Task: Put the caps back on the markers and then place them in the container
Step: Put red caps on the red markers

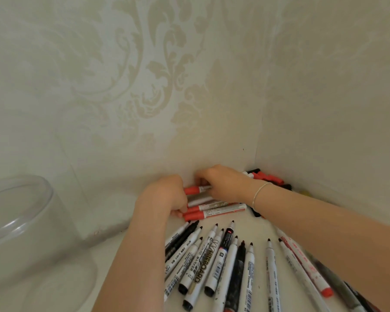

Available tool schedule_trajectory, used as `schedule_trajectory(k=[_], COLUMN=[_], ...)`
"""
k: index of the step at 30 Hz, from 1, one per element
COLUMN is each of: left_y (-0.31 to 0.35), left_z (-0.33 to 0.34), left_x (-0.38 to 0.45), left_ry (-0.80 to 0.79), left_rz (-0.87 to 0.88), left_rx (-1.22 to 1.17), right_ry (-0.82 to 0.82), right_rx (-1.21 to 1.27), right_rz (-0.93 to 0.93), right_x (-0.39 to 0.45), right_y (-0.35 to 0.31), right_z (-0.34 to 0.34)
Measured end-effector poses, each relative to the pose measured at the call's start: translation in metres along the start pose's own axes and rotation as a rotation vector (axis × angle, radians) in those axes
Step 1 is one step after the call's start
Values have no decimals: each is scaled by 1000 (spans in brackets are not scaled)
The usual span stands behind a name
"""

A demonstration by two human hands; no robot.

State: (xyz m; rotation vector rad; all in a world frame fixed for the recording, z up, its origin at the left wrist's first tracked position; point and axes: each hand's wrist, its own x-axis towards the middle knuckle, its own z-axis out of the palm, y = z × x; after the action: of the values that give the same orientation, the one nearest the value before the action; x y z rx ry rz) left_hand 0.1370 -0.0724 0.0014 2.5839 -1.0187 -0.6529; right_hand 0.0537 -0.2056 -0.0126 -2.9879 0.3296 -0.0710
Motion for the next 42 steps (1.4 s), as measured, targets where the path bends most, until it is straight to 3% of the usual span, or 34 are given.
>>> schedule_trajectory(k=[3, 6, 10, 13, 17, 21, 23, 27, 29, 32, 35, 42], left_y=[0, 9, 17, 18, 18, 25, 36, 70, 85, 101, 108, 94], left_z=[-7, -9, 2, 9, 17, 13, 12, 27, 41, 66, 84, 77], left_x=[-3, -4, 2, 5, 5, 1, -5, -26, -33, -38, -36, -20], left_ry=[1, 131, 250, 222, 113, 180, 186, 41, -31, -105, -75, 87], left_rz=[-7, 81, 121, 120, 110, 178, 248, 419, 489, 569, 653, 493], left_rx=[-34, 17, 146, 202, 260, 226, 202, 138, 109, 143, 177, 259], right_ry=[-14, -10, 152, 206, 89, 206, 84, -460, -531, -455, -366, -193], right_rx=[-6, 29, 12, 78, 129, 227, 194, 129, 110, 136, 144, 195], right_rz=[-37, -69, -101, -18, -3, 173, 297, 489, 510, 518, 524, 544], right_x=[4, 3, -1, -5, -14, -30, -47, -97, -118, -134, -141, -153], right_y=[-5, -8, -7, -6, -4, 8, 16, 16, 15, 17, 23, 31], right_z=[6, 11, 21, 24, 15, -30, -56, -77, -68, -44, -23, -7])
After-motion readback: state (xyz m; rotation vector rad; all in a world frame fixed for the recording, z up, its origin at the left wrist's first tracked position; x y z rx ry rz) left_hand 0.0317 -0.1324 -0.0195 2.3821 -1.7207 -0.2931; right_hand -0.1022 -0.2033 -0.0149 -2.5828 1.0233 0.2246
